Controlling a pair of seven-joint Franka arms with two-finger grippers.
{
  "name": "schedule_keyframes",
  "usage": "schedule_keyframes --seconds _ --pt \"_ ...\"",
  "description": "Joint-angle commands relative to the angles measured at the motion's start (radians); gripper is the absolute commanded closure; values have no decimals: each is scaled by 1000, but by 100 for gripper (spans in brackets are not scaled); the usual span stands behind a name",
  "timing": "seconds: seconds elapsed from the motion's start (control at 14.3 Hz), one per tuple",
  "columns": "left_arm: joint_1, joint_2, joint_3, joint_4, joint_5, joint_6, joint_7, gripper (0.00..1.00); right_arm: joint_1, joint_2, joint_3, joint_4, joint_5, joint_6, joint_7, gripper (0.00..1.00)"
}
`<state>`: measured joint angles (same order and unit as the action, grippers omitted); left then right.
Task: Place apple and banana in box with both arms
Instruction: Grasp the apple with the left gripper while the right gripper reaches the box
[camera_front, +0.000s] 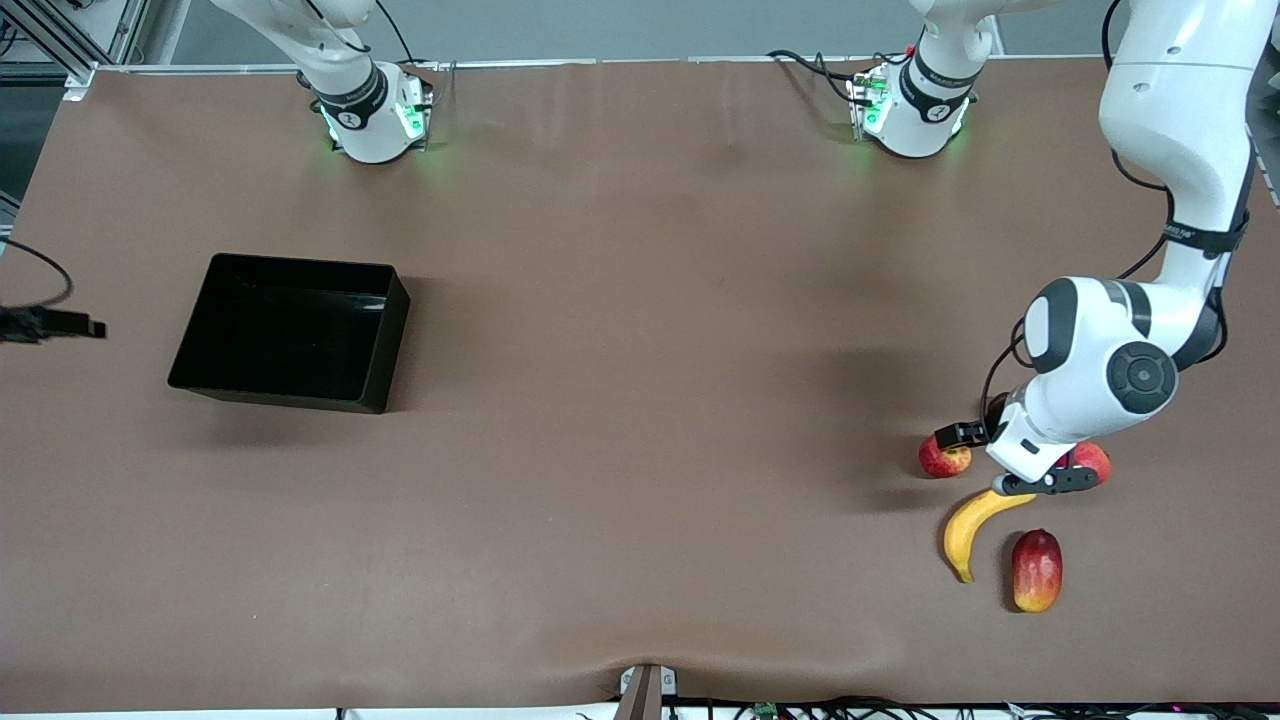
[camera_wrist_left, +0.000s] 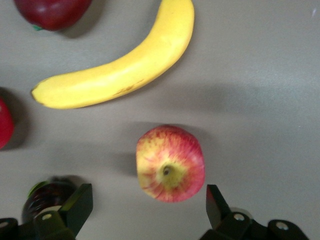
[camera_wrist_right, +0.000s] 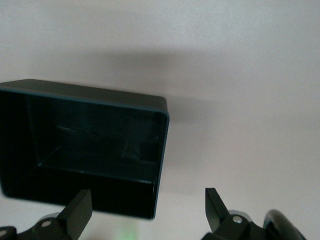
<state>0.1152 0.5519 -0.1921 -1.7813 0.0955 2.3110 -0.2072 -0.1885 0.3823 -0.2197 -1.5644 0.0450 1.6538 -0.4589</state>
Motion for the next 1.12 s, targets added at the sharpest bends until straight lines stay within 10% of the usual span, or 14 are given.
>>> schedule_keyframes --seconds 0.0,0.28,0.35,0.49,0.63,0.77,0.91,1.05 --pt "-8 38 -4 8 30 50 -6 0 -20 -20 16 -155 21 113 -18 0" --pt "-8 86 -3 10 33 125 2 0 -65 -20 16 -296 41 251 -82 2" --pt "-8 91 -4 10 36 128 9 2 -74 -20 16 -321 55 262 -84 16" --pt "-8 91 -4 11 36 126 12 40 -81 -20 16 -365 73 297 -87 35" --pt "-8 86 -4 8 36 120 14 100 -95 -23 16 -425 102 333 -89 42" --pt "-32 63 -4 3 36 113 12 100 -95 -33 16 -485 127 375 -90 50" --pt "-31 8 -3 -10 36 108 12 100 -95 -34 16 -493 127 380 -112 95" --pt "-31 -47 -4 -12 36 53 9 100 -106 -33 16 -490 128 377 -199 100"
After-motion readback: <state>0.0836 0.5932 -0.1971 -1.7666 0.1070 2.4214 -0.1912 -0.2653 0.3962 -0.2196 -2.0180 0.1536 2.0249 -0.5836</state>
